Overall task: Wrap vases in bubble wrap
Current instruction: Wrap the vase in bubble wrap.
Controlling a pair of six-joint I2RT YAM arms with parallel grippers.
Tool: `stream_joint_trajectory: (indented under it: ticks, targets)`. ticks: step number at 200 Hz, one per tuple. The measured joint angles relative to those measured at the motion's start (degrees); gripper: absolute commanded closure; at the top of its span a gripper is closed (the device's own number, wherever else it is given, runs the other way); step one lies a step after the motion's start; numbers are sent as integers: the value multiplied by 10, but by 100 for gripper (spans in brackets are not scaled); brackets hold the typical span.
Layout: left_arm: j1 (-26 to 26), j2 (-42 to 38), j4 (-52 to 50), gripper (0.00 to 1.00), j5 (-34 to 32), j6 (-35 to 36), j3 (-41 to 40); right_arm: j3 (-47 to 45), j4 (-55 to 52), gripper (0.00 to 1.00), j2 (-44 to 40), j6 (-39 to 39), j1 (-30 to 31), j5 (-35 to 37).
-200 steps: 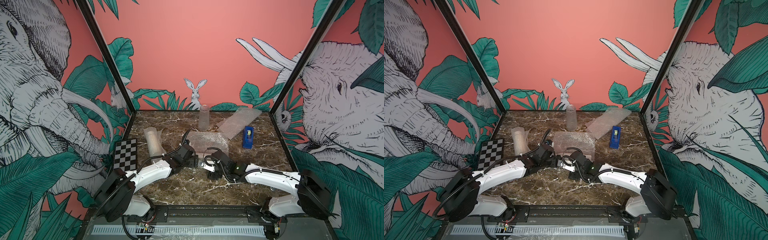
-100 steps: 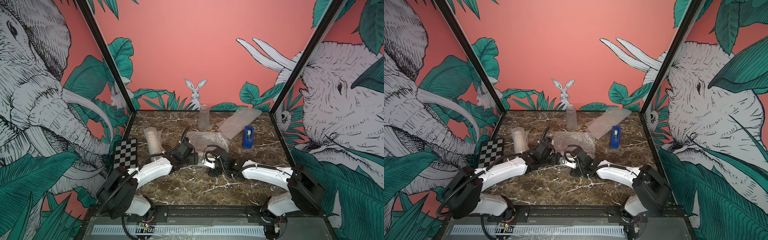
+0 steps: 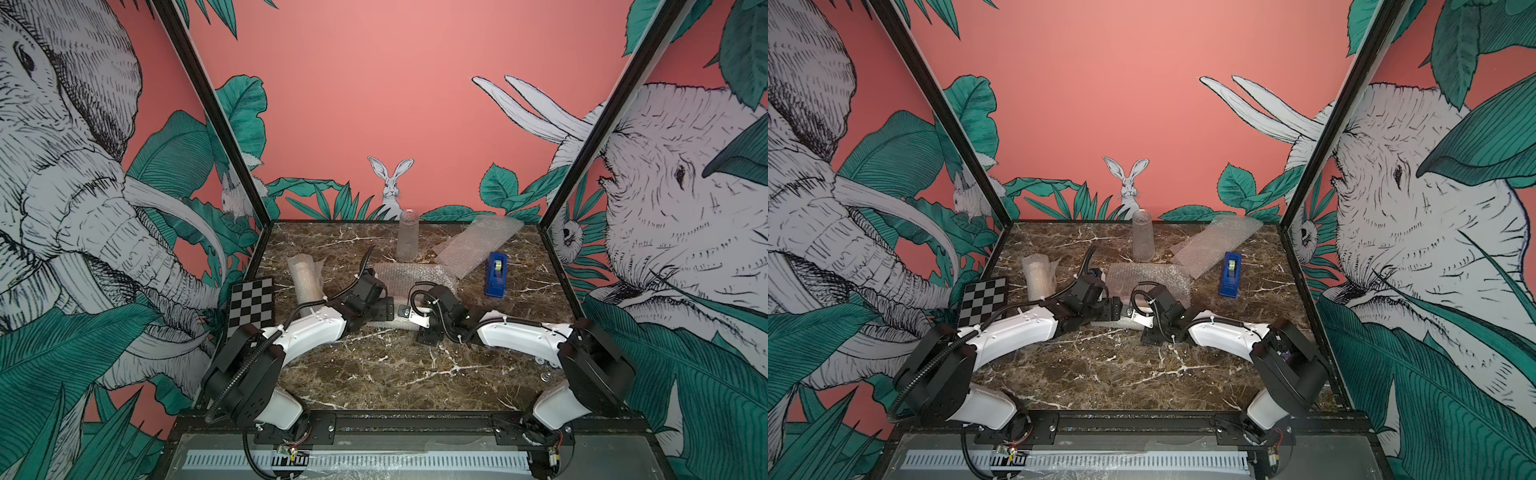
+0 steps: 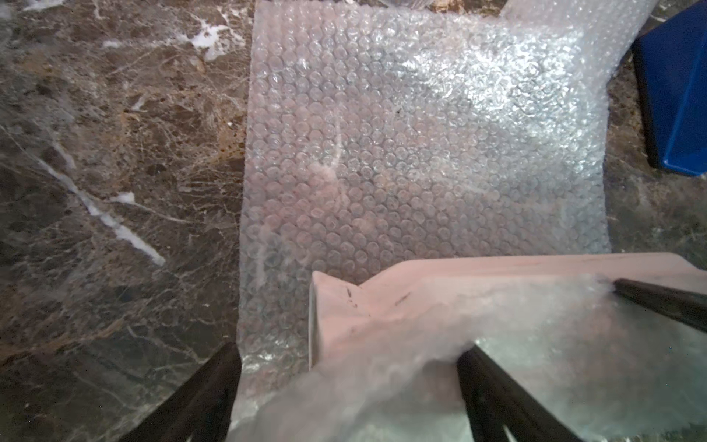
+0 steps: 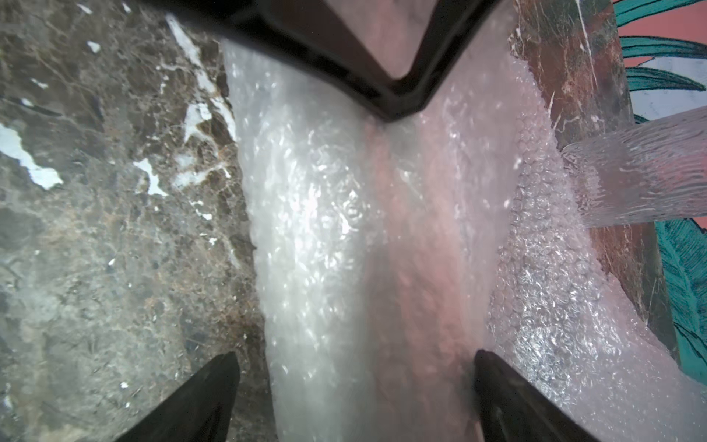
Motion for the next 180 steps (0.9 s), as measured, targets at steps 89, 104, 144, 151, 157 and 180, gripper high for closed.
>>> stream_joint_trajectory:
  ticks: [89, 104, 144, 151, 157, 180]
  targets:
    - [35, 35, 1, 10, 14, 9, 34, 71, -50, 7, 64, -7, -22, -8]
    - [46, 35, -1, 10, 16, 10, 35, 84, -59, 8, 75, -8, -22, -5]
    - [64, 29, -9, 10, 16, 13, 53, 98, -73, 12, 84, -12, -24, -1]
    - [66, 22, -14, 10, 14, 14, 53, 100, -76, 11, 84, -12, -24, -2]
    - [67, 15, -20, 9, 11, 14, 53, 102, -79, 12, 85, -12, -24, -2]
    - [71, -30, -38, 9, 3, 14, 51, 115, -94, 13, 92, 0, -24, -2]
